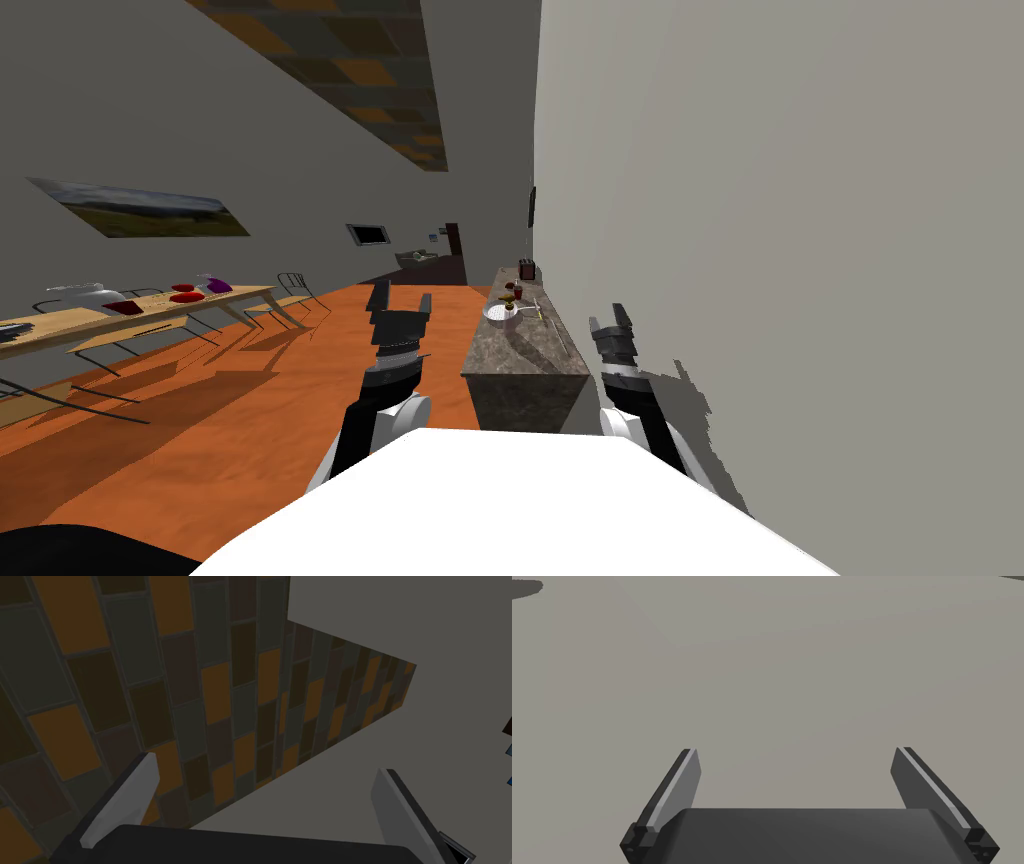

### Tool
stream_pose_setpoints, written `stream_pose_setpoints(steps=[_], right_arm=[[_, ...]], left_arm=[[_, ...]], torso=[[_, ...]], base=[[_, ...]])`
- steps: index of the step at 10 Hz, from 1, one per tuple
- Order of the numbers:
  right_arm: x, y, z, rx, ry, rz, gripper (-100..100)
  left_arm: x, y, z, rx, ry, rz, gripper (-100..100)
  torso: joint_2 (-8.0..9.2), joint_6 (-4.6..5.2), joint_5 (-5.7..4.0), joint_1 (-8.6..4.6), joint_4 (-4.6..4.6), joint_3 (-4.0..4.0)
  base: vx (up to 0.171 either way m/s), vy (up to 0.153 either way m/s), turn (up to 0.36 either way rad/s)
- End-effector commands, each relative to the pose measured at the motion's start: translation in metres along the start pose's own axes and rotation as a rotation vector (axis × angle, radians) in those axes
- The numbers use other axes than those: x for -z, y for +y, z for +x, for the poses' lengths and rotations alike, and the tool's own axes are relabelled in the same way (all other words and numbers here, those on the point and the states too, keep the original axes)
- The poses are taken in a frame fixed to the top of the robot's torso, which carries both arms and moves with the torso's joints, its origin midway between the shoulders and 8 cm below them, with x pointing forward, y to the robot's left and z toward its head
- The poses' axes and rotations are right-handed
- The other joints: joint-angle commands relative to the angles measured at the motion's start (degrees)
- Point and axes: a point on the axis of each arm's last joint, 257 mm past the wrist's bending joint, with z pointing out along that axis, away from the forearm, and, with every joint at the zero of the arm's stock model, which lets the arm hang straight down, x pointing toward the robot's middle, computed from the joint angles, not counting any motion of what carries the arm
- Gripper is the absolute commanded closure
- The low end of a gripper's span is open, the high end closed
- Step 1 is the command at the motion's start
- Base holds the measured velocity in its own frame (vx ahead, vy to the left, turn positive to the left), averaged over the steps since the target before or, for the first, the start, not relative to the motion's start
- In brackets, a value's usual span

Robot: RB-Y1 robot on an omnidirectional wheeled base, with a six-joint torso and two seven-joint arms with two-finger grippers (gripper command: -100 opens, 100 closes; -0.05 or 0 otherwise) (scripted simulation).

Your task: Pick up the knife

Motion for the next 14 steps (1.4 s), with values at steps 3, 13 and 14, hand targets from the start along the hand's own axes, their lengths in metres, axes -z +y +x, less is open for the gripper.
stream_pose_setpoints(steps=[3,13,14], right_arm=[[0.007,-0.007,0.013,0.023,0.091,0.010,-100],[0.062,-0.075,0.025,0.069,0.314,0.186,-100],[0.076,-0.091,0.023,0.076,0.343,0.234,-100]], left_arm=[[0.000,0.000,0.000,0.000,0.000,0.000,0],[0.000,0.000,0.000,0.000,0.000,0.000,0],[0.000,0.000,0.000,0.000,0.000,0.000,0]], torso=[[0.43,0.01,0.03,0.17,0.08,0.24],[0.53,-0.01,0.09,0.42,0.12,0.31],[0.43,0.00,0.09,0.35,0.11,0.26]], base=[[-0.116,0.053,-0.041],[-0.134,0.090,0.037],[-0.069,0.098,0.134]])
